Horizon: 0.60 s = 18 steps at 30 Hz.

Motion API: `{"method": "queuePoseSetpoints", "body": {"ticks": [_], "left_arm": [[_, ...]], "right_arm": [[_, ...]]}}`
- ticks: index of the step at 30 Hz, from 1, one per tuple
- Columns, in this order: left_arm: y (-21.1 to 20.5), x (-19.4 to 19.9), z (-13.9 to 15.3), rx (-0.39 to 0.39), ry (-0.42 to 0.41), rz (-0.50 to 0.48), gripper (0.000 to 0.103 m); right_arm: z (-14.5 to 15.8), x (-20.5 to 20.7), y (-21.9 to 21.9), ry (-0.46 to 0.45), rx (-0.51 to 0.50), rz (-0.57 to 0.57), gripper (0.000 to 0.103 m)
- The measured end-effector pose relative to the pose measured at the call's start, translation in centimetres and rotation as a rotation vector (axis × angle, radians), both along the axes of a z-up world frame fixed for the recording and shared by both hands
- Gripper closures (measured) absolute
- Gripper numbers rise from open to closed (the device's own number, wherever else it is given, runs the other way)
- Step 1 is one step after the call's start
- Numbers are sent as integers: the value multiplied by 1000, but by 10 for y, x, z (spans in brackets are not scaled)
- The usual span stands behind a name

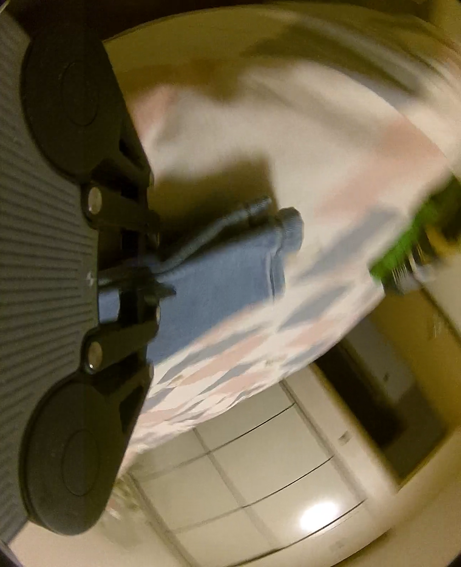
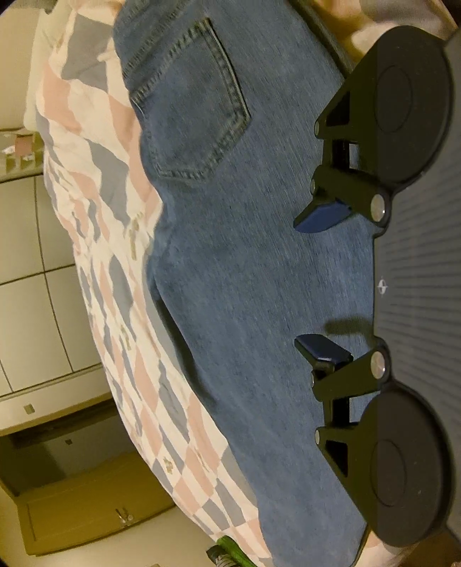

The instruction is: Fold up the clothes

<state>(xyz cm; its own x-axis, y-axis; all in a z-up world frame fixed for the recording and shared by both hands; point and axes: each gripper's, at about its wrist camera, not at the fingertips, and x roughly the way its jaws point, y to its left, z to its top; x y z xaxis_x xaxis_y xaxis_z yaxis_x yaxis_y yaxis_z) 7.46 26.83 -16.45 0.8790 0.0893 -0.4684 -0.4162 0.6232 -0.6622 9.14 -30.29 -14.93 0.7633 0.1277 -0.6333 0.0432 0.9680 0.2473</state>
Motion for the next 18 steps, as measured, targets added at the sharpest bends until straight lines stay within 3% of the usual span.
{"method": "queuePoseSetpoints", "body": {"ticks": [2,7,10,14,17,18], "left_arm": [[-33,6,28,181,-19,-64,99],[-156,26,87,553,-117,-357,99],[-237,33,97,639,-179,-557,98],[-337,39,73,709,-175,-814,95],[-398,43,23,801,-38,-964,90],[-409,38,11,848,-16,-957,89]], "right_arm": [[0,-4,-10,-6,9,-21,37],[4,-17,-39,-29,34,-74,38],[5,-23,-55,-37,45,-99,38],[7,-31,-75,-41,52,-129,38],[8,-34,-87,-42,71,-124,39],[8,-35,-88,-40,73,-118,39]]}}
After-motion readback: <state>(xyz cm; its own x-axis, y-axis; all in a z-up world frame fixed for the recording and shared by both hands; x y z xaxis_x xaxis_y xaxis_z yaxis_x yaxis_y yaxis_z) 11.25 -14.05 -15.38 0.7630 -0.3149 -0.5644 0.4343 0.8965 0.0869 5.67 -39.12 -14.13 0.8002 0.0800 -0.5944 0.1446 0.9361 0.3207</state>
